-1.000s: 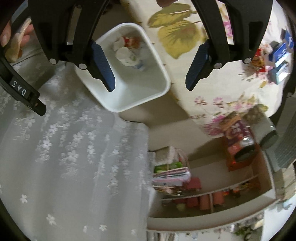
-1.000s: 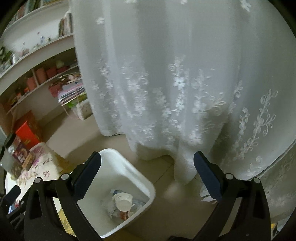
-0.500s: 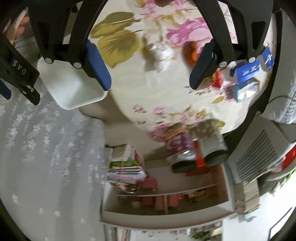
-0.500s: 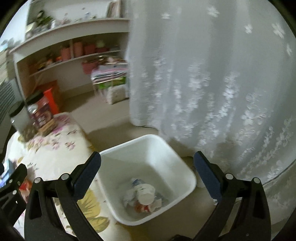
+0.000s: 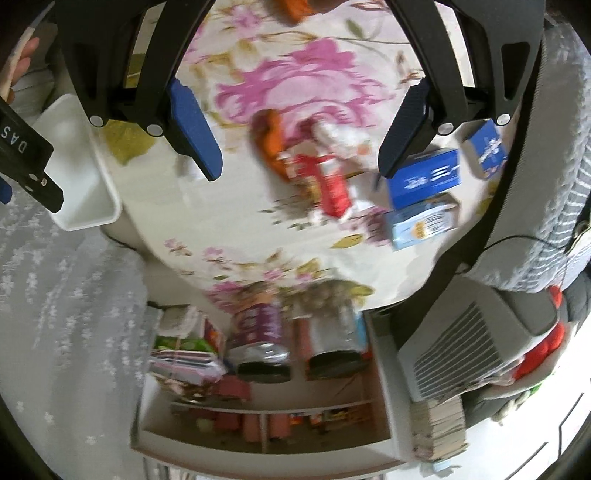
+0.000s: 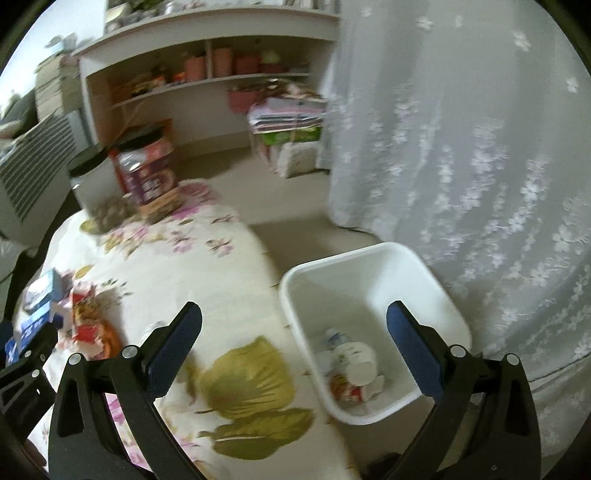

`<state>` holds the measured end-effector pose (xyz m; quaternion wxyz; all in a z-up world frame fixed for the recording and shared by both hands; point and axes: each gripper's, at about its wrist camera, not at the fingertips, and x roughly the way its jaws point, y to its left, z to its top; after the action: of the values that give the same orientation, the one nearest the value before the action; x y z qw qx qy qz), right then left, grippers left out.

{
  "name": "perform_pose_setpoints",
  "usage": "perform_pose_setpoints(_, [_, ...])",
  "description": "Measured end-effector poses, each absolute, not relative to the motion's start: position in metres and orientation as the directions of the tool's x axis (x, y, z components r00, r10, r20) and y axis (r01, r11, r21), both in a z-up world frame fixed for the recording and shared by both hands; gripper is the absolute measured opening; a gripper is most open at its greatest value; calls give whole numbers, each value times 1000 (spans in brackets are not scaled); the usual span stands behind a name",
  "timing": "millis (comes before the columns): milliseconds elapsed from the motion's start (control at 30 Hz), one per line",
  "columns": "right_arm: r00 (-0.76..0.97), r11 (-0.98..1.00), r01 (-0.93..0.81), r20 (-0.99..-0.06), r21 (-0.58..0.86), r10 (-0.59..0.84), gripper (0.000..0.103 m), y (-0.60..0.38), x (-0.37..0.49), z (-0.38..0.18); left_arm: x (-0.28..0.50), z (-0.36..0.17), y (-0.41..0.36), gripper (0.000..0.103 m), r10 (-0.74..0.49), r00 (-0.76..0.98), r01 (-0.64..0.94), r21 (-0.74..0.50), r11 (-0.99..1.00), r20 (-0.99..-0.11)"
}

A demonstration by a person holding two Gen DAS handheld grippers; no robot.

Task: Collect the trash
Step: 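Move both grippers back over the table toward the remaining trash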

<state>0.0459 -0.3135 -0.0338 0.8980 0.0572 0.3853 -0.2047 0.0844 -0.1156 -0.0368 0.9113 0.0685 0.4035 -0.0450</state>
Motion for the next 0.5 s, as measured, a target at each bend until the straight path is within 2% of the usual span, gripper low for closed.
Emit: perform_pose_setpoints(500, [604, 965, 249, -765, -86, -224, 96, -230, 84, -61, 103, -75, 15, 84, 181, 571, -87, 161, 983, -800])
